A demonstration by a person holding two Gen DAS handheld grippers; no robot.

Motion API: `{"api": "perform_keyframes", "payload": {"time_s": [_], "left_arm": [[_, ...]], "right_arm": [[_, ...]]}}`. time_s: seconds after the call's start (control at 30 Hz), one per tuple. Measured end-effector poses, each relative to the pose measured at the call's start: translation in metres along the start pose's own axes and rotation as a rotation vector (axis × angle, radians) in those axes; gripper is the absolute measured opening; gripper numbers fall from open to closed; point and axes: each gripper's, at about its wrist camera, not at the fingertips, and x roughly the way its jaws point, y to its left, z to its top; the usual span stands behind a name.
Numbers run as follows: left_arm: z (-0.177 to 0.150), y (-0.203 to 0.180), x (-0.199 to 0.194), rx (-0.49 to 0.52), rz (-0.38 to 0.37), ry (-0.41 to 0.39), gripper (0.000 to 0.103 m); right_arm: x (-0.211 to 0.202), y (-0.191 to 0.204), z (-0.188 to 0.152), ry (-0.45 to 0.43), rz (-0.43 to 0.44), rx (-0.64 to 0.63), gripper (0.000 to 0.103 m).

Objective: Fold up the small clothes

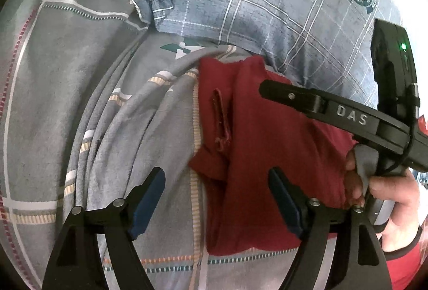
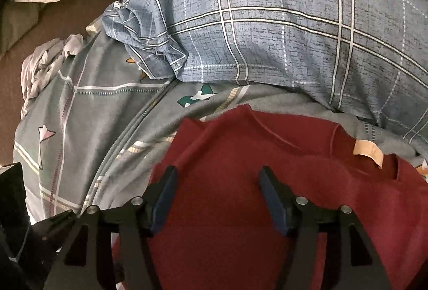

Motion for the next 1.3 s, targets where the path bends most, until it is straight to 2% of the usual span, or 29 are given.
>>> {"api": "perform_keyframes", "payload": {"time_s": [0.47,0.67,0.83,0.97,1.07,1.2,1.3], "left_arm": [[0.001,0.006,0.001,-0.053,-0.017,0.029,0.079],[0.002,0.01,-0.003,-0.072,-0.041,0.032,0.079],[-0.001,0.019,-0.008,-0.083,-0.016,0.051,0.081],[0.003,0.025,-0.011,-0.133,-0.051,0.044,0.083],[0.002,0.024,-0.008,-0.121,-0.043,0.055,0.084],[0.004,0.021,-0.003,-0.116,-0.038,0.065,0.084],[0.004,0.019,-0.001,-0.11,-0.035,0.066,0.084]], "right_arm": [[0.002,0.004,-0.001,0.04,-0.001,0.017,0.079],[0.007,0.004,0.003,0.056,-0.009,0.018,0.08],[0.012,0.008,0.009,0.09,-0.032,0.017,0.081],[0.018,0.009,0.016,0.115,-0.013,0.048,0.085],[0.026,0.014,0.023,0.135,-0.015,0.045,0.086],[0.043,0.025,0.03,0.172,-0.04,0.021,0.087],[0.057,0.039,0.031,0.2,-0.093,-0.044,0.09]]}}
